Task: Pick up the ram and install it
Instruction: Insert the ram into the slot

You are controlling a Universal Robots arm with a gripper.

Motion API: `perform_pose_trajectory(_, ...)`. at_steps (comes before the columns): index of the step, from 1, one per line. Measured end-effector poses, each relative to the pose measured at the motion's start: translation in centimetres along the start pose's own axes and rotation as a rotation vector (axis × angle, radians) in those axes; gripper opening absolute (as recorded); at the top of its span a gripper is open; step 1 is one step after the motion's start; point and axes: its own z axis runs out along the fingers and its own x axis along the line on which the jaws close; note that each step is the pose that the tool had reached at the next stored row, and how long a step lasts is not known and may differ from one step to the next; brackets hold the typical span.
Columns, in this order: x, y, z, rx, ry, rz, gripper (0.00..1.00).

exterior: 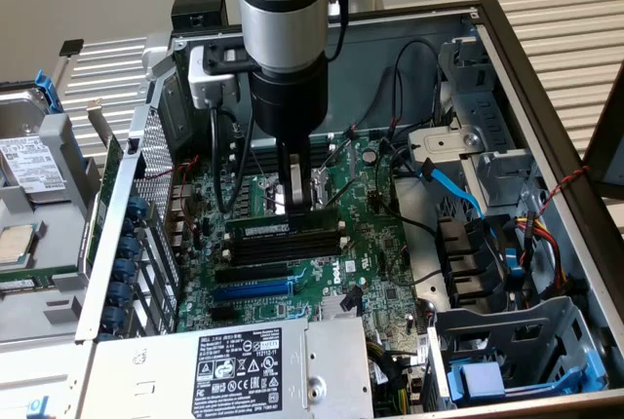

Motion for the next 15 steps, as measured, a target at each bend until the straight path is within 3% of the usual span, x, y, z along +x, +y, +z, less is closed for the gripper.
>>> perform_pose_trajectory(15, 0.35, -0.01, 0.53, 0.0000, -0.0041, 0.000, 0.13)
